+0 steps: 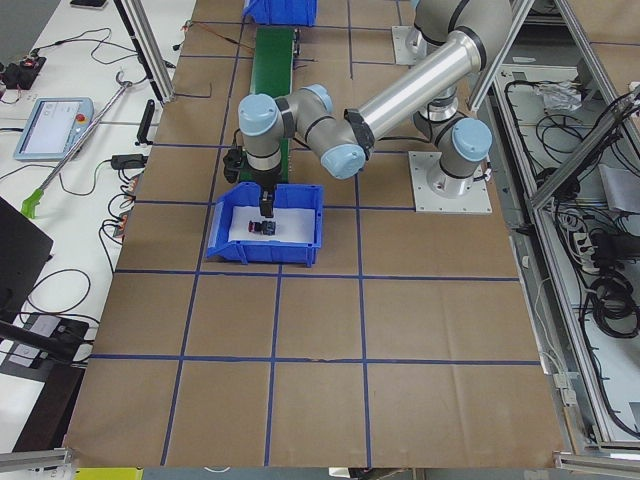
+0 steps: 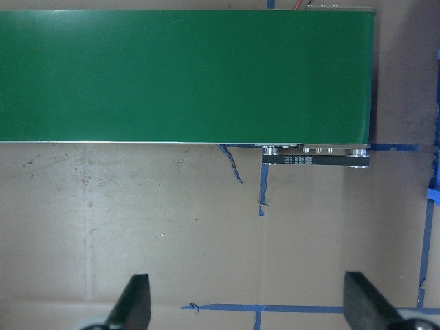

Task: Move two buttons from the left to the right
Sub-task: 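Return the left gripper to the bin and grasp the red button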

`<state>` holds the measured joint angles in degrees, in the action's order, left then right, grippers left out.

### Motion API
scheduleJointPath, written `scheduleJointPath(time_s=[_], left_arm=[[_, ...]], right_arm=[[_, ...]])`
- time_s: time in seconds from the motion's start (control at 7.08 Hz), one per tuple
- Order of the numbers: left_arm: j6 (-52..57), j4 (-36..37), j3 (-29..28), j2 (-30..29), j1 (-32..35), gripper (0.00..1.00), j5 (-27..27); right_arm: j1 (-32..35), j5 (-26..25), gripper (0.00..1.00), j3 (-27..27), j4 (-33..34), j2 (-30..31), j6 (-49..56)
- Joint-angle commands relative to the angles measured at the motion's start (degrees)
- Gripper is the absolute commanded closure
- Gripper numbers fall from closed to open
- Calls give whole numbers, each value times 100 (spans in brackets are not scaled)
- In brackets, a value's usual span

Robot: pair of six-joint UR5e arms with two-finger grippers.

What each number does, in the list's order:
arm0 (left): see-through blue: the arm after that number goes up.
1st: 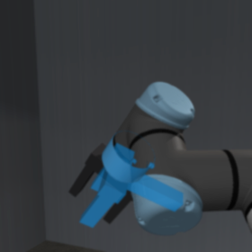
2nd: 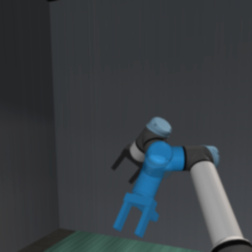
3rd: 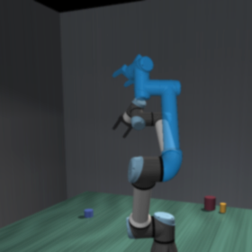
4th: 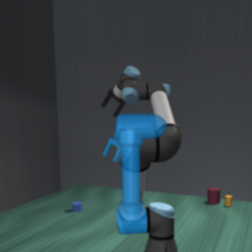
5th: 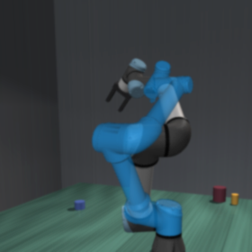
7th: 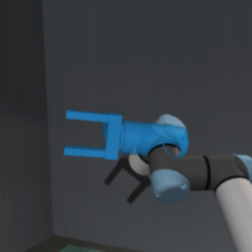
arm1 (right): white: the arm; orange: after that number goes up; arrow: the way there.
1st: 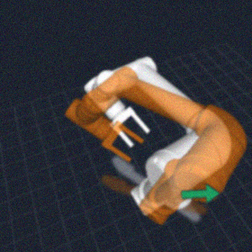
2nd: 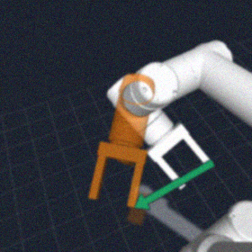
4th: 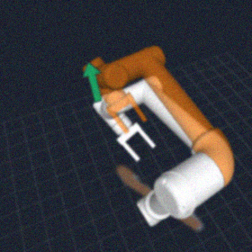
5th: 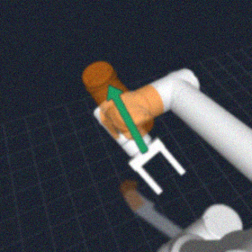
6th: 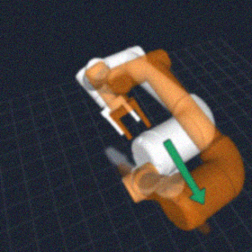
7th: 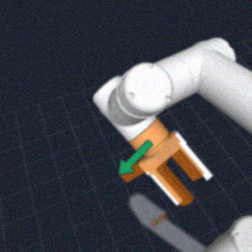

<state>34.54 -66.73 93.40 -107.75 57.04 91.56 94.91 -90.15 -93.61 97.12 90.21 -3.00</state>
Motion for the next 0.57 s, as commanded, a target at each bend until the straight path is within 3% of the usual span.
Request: scheduleJointPath(time_s=[0.0,0.42], left_arm=[[-18,808,327,-333,17,3,-15],[-27,1573,731,-615,35,3,-174]], right_arm=[[1,-3,0,9,0,-12,-26],[1,-12,0,-17,-9,-12,-34]])
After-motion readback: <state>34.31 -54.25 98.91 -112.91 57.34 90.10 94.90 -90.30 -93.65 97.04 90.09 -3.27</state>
